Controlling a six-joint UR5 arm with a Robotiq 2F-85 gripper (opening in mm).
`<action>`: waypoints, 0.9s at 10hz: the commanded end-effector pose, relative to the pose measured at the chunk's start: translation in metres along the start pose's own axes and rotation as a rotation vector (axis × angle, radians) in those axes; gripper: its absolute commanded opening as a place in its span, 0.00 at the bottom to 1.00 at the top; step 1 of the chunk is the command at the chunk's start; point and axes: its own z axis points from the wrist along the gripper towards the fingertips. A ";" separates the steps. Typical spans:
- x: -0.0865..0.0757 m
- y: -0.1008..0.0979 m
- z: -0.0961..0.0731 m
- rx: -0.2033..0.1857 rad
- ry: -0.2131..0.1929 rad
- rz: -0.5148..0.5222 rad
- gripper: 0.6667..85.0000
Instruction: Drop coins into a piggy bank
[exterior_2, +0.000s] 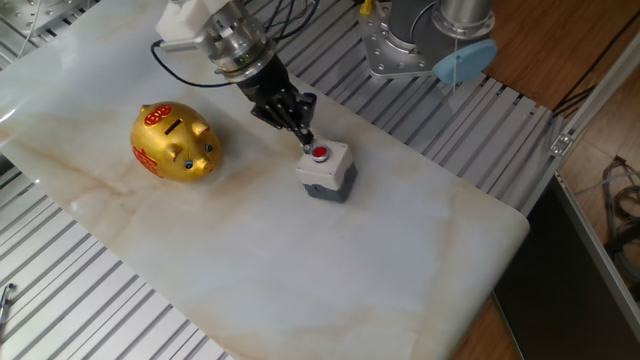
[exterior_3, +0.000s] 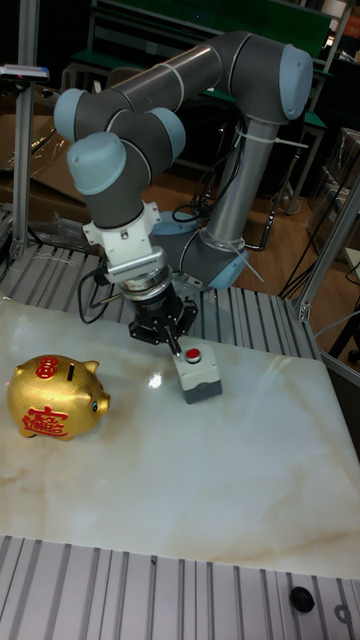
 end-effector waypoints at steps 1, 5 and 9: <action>-0.003 -0.003 -0.006 0.024 -0.002 0.056 0.00; -0.011 0.007 0.006 0.060 -0.023 0.130 0.00; -0.014 -0.001 0.003 0.129 -0.032 0.192 0.00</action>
